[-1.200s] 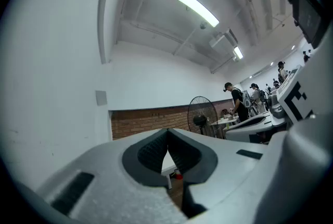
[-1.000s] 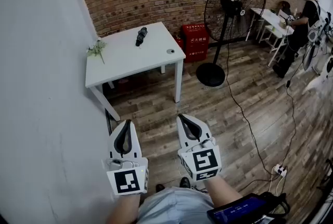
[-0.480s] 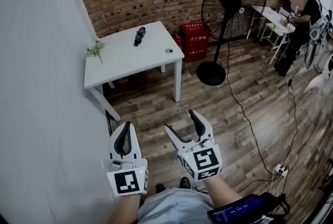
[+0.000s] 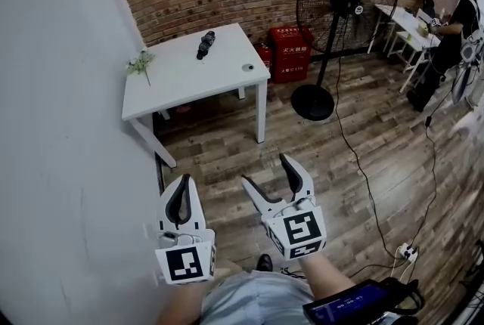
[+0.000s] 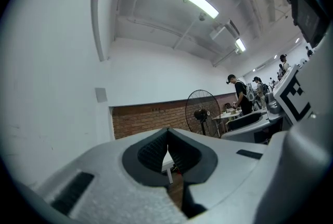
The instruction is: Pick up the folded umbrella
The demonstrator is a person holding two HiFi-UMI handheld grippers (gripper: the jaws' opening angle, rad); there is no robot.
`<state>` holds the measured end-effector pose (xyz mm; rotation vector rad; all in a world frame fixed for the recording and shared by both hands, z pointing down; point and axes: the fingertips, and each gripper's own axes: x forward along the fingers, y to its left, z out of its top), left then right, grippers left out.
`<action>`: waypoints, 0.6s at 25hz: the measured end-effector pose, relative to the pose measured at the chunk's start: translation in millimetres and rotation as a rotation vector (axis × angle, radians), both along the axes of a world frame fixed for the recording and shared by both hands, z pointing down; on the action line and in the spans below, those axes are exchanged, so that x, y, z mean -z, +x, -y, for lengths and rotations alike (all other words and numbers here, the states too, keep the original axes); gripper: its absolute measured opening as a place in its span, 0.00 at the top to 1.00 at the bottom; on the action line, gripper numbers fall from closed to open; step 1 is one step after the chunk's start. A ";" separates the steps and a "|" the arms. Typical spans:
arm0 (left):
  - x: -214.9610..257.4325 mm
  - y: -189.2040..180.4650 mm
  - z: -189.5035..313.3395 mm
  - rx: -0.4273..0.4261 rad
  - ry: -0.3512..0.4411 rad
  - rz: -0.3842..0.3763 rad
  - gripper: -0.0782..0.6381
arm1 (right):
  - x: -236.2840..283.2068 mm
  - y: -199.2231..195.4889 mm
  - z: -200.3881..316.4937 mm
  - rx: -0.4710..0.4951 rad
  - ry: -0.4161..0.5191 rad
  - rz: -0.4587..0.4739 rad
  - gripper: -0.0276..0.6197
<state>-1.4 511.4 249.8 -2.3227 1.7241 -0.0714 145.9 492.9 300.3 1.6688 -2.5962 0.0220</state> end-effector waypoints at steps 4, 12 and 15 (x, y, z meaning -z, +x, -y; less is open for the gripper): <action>-4.2 3.9 4.3 0.011 -0.008 0.011 0.88 | -5.7 1.2 7.2 0.019 -0.010 0.001 0.38; -12.7 -4.4 37.6 0.025 -0.028 -0.002 0.88 | -14.2 -5.5 41.5 0.039 -0.035 -0.012 0.39; -22.6 -16.7 68.7 0.023 -0.049 -0.028 0.88 | -21.8 -18.2 70.1 0.041 -0.047 -0.022 0.39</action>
